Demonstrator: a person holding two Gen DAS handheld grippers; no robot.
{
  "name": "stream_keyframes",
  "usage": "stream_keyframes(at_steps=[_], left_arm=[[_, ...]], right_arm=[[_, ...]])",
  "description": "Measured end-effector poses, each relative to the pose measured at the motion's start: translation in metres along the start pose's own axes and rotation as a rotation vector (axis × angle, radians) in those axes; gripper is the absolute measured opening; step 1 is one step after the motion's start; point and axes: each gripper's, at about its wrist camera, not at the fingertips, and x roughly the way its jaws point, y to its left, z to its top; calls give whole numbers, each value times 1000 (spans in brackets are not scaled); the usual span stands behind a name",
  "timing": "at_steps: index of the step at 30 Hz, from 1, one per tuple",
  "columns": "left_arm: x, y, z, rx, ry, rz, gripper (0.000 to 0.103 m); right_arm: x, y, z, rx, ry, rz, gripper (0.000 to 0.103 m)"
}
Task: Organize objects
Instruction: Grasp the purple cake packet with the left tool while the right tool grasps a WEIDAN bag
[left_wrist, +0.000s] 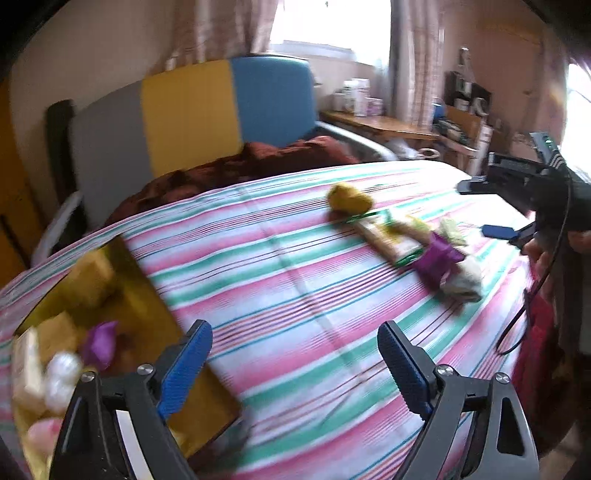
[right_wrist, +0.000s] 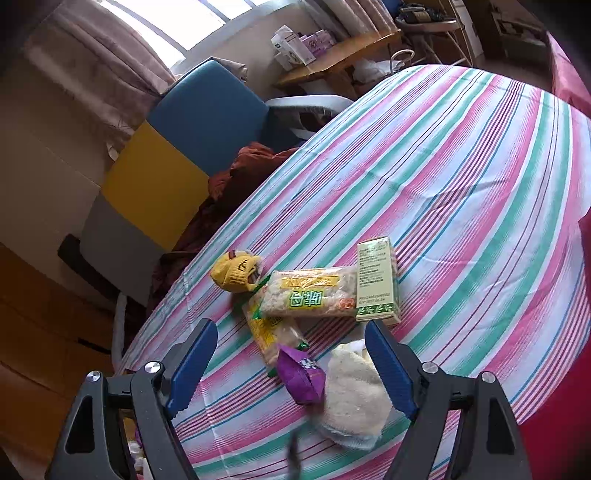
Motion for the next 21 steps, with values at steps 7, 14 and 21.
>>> stream_keyframes(at_steps=[7,14,21], left_arm=[[42,-50,32,172,19,-157,64],[87,-98,49,347,54,-293,61],[125,-130,61,392,87,-391,70]], right_arm=[[2,-8,1,48,15,62,84],[7,-13,2,85,39,91,84],[11,-15,3,95,60,95,84]])
